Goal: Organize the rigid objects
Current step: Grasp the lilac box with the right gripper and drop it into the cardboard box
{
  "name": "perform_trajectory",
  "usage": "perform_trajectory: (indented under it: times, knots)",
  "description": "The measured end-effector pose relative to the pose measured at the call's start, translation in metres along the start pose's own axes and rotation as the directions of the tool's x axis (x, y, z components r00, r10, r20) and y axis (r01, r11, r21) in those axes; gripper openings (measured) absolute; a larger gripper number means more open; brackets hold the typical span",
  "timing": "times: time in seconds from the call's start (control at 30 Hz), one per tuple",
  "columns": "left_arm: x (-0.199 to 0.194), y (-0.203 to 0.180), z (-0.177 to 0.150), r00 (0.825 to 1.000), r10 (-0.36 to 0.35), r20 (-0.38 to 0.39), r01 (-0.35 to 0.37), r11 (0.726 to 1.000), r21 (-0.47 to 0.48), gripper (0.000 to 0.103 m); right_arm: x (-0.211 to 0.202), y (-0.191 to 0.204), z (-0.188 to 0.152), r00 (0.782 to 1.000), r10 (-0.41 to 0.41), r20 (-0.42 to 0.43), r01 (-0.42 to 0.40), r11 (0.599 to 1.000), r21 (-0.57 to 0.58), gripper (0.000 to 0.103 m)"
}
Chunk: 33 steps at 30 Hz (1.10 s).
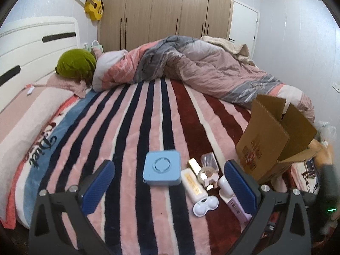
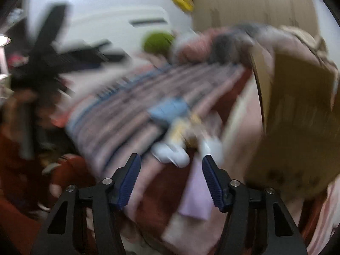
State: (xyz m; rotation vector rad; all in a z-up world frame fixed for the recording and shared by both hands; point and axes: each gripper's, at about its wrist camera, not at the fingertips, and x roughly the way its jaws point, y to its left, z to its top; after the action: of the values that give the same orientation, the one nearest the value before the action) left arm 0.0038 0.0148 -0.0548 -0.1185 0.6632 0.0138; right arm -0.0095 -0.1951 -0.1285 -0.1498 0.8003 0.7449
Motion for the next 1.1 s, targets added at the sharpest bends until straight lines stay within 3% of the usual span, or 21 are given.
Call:
perform_trajectory:
  times: [0.1, 0.23, 0.33, 0.43, 0.53, 0.6, 0.73, 0.8, 0.9, 1.1]
  knots:
    - [0.005, 0.002, -0.010, 1.000, -0.017, 0.009, 0.017, 1.000, -0.001, 0.102, 0.030, -0.011, -0.026, 0.983, -0.136, -0.127, 0.137, 0.991, 0.001, 0.051]
    - [0.011, -0.001, -0.017, 1.000, -0.002, 0.011, 0.001, 1.000, 0.020, 0.102, 0.047, -0.017, -0.039, 0.970, -0.137, -0.199, 0.145, 0.989, 0.027, 0.036]
    - [0.013, -0.007, -0.019, 0.999, -0.049, -0.007, 0.049, 0.997, 0.060, 0.102, 0.045, -0.015, -0.032, 0.976, -0.160, -0.146, 0.166, 0.986, 0.032, 0.033]
    - [0.018, -0.018, -0.018, 0.989, -0.134, -0.058, 0.139, 0.985, 0.100, 0.102, 0.027, -0.012, -0.017, 0.993, -0.089, -0.078, 0.093, 0.994, 0.055, 0.033]
    - [0.021, -0.029, -0.019, 0.981, -0.173, -0.089, 0.183, 0.976, 0.121, 0.102, 0.012, 0.001, 0.001, 0.997, -0.077, -0.029, 0.078, 0.997, 0.029, 0.033]
    - [0.022, -0.031, -0.016, 0.962, -0.254, -0.104, 0.264, 0.960, 0.097, 0.102, 0.002, 0.006, 0.021, 1.000, -0.023, 0.012, 0.023, 0.999, 0.030, 0.033]
    - [0.024, -0.028, 0.000, 0.902, -0.415, -0.122, 0.418, 0.909, -0.001, 0.097, -0.013, 0.020, 0.049, 0.995, 0.028, 0.100, -0.027, 1.000, -0.012, 0.033]
    - [0.024, -0.029, 0.010, 0.878, -0.462, -0.126, 0.464, 0.886, -0.014, 0.069, -0.020, 0.027, 0.062, 0.990, 0.035, 0.135, -0.030, 0.999, -0.037, 0.033]
    - [0.021, -0.033, 0.023, 0.832, -0.541, -0.126, 0.543, 0.839, -0.020, 0.048, -0.024, 0.032, 0.074, 0.984, 0.056, 0.172, -0.048, 0.998, -0.052, 0.033]
    - [0.018, -0.050, 0.045, 0.830, -0.545, -0.116, 0.551, 0.834, 0.025, 0.044, -0.034, 0.017, 0.083, 0.974, 0.072, 0.213, -0.070, 0.997, -0.019, 0.033]
